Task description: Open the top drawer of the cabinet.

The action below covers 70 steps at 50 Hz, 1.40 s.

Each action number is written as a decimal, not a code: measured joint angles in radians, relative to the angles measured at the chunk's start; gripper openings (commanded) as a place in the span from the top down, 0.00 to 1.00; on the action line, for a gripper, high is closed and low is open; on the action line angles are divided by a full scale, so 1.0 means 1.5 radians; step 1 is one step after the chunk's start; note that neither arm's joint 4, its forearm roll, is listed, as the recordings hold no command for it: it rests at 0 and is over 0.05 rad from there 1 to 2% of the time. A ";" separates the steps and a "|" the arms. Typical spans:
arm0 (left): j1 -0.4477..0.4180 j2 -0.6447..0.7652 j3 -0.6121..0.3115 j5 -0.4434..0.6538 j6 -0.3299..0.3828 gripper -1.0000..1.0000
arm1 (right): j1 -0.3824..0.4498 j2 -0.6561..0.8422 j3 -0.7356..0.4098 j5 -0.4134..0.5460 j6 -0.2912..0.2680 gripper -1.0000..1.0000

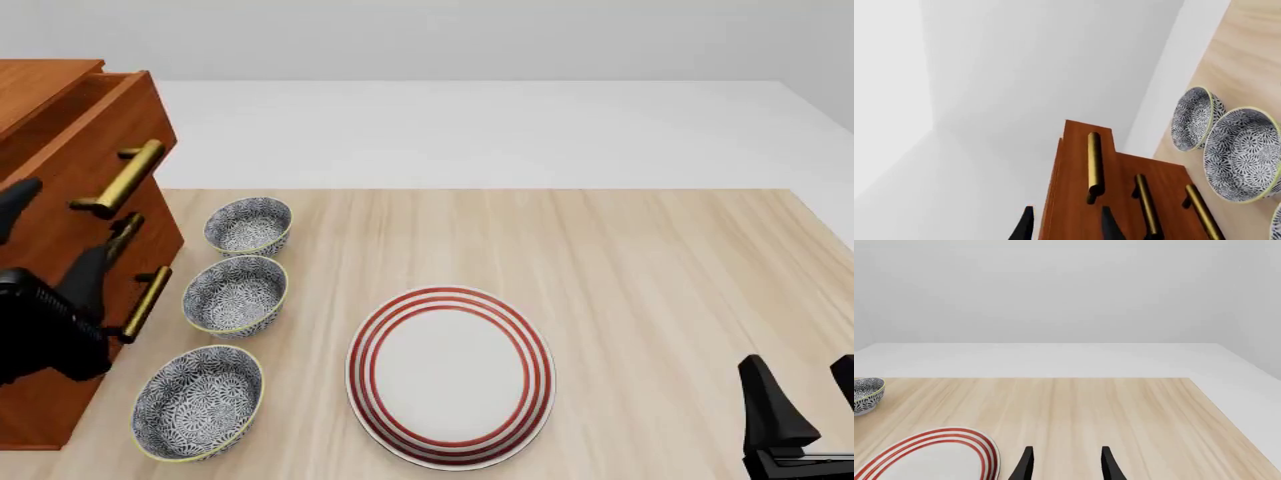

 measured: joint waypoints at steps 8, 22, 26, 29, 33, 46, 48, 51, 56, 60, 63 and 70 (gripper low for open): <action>-0.023 -0.106 -0.017 0.095 -0.016 0.00 | 0.000 0.000 0.000 0.000 0.000 0.00; -0.034 -0.156 -0.173 0.225 -0.206 0.00 | 0.000 0.000 0.000 0.000 0.000 0.00; -0.026 -0.138 -0.243 0.276 -0.300 0.00 | 0.000 0.000 0.000 0.000 0.000 0.00; -0.028 -0.123 -0.292 0.321 -0.358 0.00 | 0.000 0.000 0.000 0.000 0.000 0.00; -0.033 -0.103 -0.355 0.385 -0.438 0.00 | 0.000 0.000 0.000 0.000 0.000 0.00; -0.048 -0.083 -0.508 0.567 -0.665 0.00 | 0.000 0.000 0.000 0.000 0.000 0.00; -0.049 -0.083 -0.523 0.592 -0.689 0.00 | 0.000 0.000 0.000 0.000 0.000 0.00; -0.055 -0.083 -0.546 0.630 -0.727 0.00 | 0.000 0.000 0.000 0.000 0.000 0.00; -0.058 -0.078 -0.583 0.689 -0.788 0.00 | 0.000 0.000 0.000 0.000 0.000 0.00; -0.057 -0.071 -0.610 0.729 -0.835 0.00 | 0.000 0.000 0.000 0.000 0.000 0.00; -0.052 -0.067 -0.624 0.751 -0.863 0.00 | 0.000 0.000 0.000 0.000 0.000 0.00; -0.034 -0.053 -0.641 0.785 -0.914 0.00 | 0.000 0.000 0.000 0.000 0.000 0.00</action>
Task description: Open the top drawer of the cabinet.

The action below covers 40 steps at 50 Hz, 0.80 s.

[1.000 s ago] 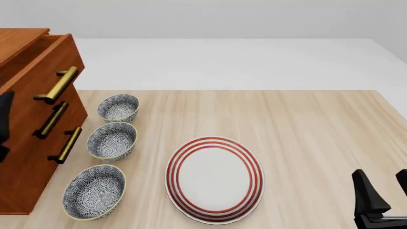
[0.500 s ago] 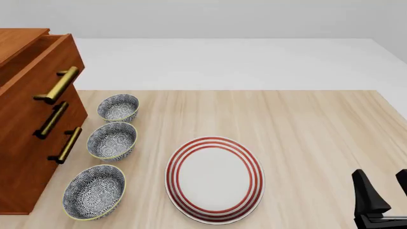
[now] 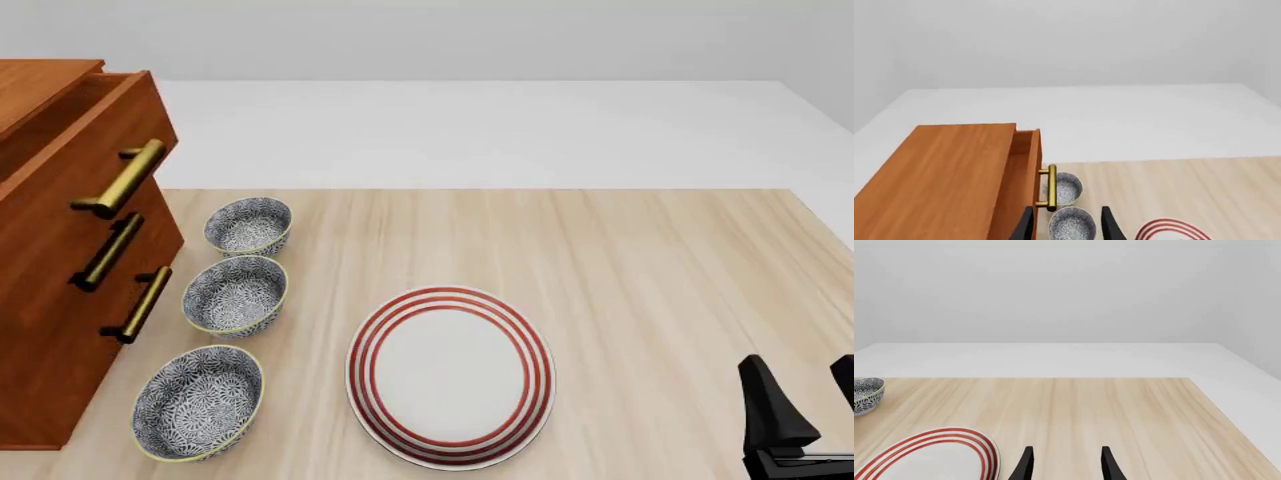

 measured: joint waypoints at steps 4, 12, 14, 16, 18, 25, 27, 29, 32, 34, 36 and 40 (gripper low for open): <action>0.007 0.010 -0.003 0.012 -0.020 0.00 | 0.000 0.000 0.000 0.000 0.000 0.00; 0.017 0.038 -0.011 0.030 -0.045 0.00 | 0.000 0.000 0.000 0.000 0.000 0.00; 0.018 0.047 -0.015 0.033 -0.048 0.00 | 0.000 0.000 0.000 0.000 0.000 0.00; 0.019 0.055 -0.018 0.036 -0.051 0.00 | 0.000 0.000 0.000 0.000 0.000 0.00; 0.020 0.063 -0.022 0.039 -0.053 0.00 | 0.000 0.000 0.000 0.000 0.000 0.00; 0.025 0.092 -0.041 0.047 -0.060 0.00 | 0.000 0.000 0.000 0.000 0.000 0.00; 0.026 0.100 -0.047 0.048 -0.061 0.00 | 0.000 0.000 0.000 0.000 0.000 0.00; 0.029 0.108 -0.051 0.048 -0.062 0.00 | 0.000 0.000 0.000 0.000 0.000 0.00; 0.033 0.117 -0.057 0.048 -0.063 0.00 | 0.000 0.000 0.000 0.000 0.000 0.00; 0.037 0.123 -0.058 0.047 -0.063 0.00 | 0.000 0.000 0.000 0.000 0.000 0.00; 0.040 0.128 -0.057 0.045 -0.063 0.00 | 0.000 0.000 0.000 0.000 0.000 0.00; 0.047 0.137 -0.050 0.042 -0.060 0.00 | 0.000 0.000 0.000 0.000 0.000 0.00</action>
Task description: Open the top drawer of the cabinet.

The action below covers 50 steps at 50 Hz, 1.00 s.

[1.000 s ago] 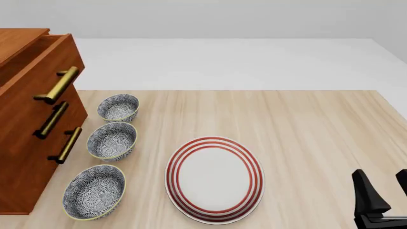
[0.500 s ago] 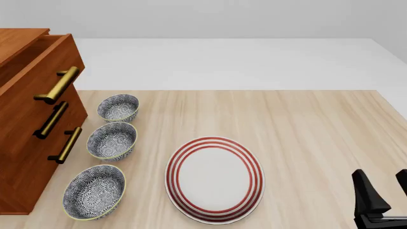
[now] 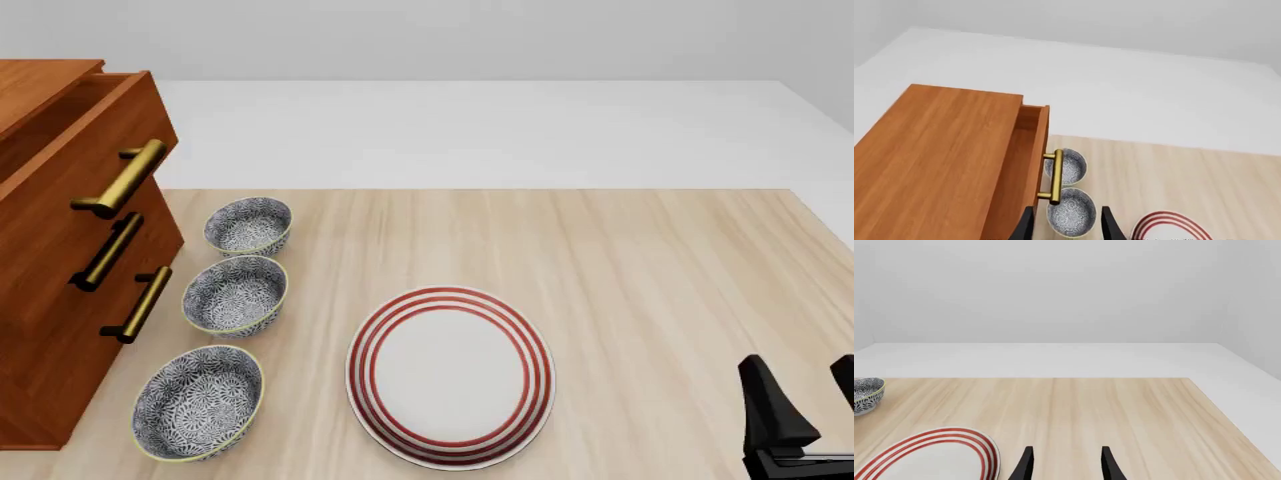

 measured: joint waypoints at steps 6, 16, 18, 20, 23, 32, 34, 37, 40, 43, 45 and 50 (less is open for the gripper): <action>0.010 0.013 0.017 -0.011 0.004 0.00 | 0.000 0.000 0.000 0.000 0.000 0.00; 0.028 0.039 0.051 -0.039 0.005 0.00 | 0.000 0.000 0.000 0.000 0.000 0.00; 0.032 0.043 0.054 -0.043 0.005 0.00 | 0.000 0.000 0.000 0.000 0.000 0.00; 0.035 0.047 0.057 -0.046 0.004 0.00 | 0.000 0.000 0.000 0.000 0.000 0.00; 0.039 0.052 0.060 -0.051 0.004 0.00 | 0.000 0.000 0.000 0.000 0.000 0.00; 0.050 0.065 0.071 -0.064 0.010 0.00 | 0.000 0.000 0.000 0.000 0.000 0.00; 0.052 0.068 0.074 -0.066 0.012 0.00 | 0.000 0.000 0.000 0.000 0.000 0.00; 0.054 0.072 0.080 -0.071 0.014 0.00 | 0.000 0.000 0.000 0.000 0.000 0.00; 0.056 0.076 0.085 -0.075 0.017 0.00 | 0.000 0.000 0.000 0.000 0.000 0.00; 0.056 0.080 0.088 -0.078 0.019 0.00 | 0.000 0.000 0.000 0.000 0.000 0.00; 0.056 0.082 0.091 -0.080 0.021 0.00 | 0.000 0.000 0.000 0.000 0.000 0.00; 0.057 0.088 0.096 -0.086 0.025 0.00 | 0.000 0.000 0.000 0.000 0.000 0.00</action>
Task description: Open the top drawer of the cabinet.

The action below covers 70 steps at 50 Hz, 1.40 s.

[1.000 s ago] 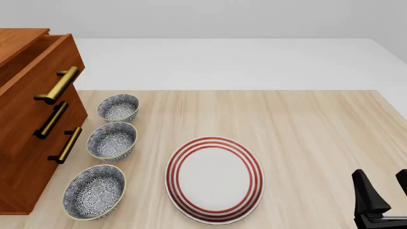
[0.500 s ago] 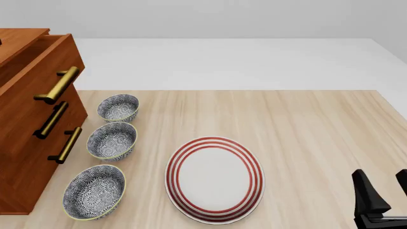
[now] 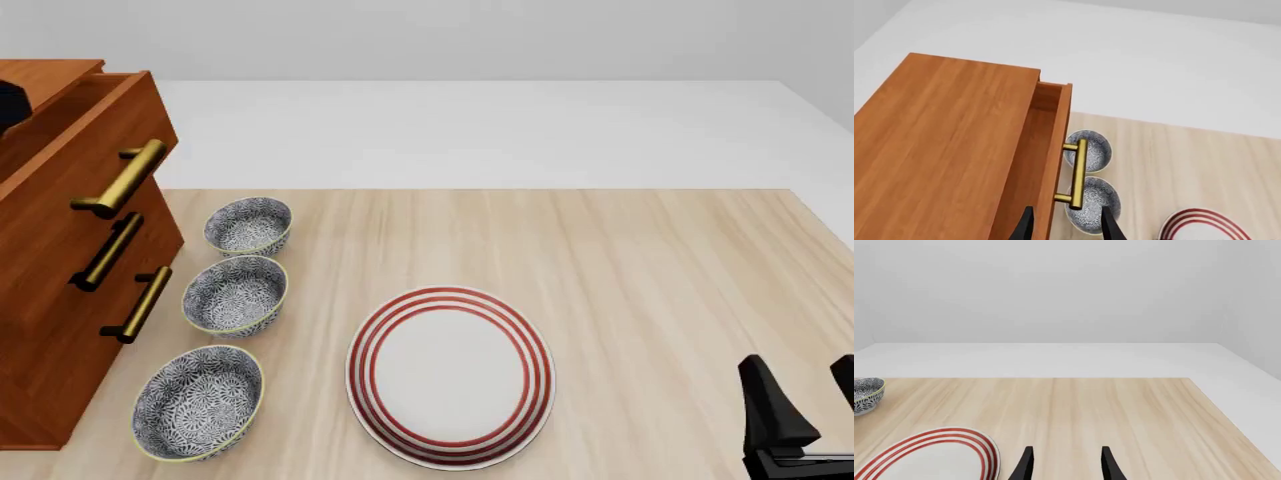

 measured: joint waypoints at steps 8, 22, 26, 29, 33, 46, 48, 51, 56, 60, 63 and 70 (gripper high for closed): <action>0.001 0.008 0.010 -0.010 0.005 0.00 | 0.000 0.000 0.000 0.000 0.000 0.00; 0.004 0.017 0.028 -0.024 0.006 0.00 | 0.000 0.000 0.000 0.000 0.000 0.00; 0.006 0.020 0.033 -0.029 0.007 0.00 | 0.000 0.000 0.000 0.000 0.000 0.00; 0.008 0.024 0.037 -0.033 0.008 0.00 | 0.000 0.000 0.000 0.000 0.000 0.00; 0.011 0.029 0.041 -0.037 0.009 0.00 | 0.000 0.000 0.000 0.000 0.000 0.00; 0.017 0.044 0.048 -0.051 0.015 0.00 | 0.000 0.000 0.000 0.000 0.000 0.00; 0.017 0.046 0.049 -0.053 0.016 0.00 | 0.000 0.000 0.000 0.000 0.000 0.00; 0.017 0.051 0.050 -0.056 0.019 0.00 | 0.000 0.000 0.000 0.000 0.000 0.00; 0.017 0.058 0.053 -0.063 0.023 0.00 | 0.000 0.000 0.000 0.000 0.000 0.00; 0.018 0.064 0.057 -0.069 0.026 0.00 | 0.000 0.000 0.000 0.000 0.000 0.00; 0.019 0.069 0.058 -0.073 0.028 0.00 | 0.000 0.000 0.000 0.000 0.000 0.00; 0.020 0.079 0.059 -0.079 0.032 0.00 | 0.000 0.000 0.000 0.000 0.000 0.00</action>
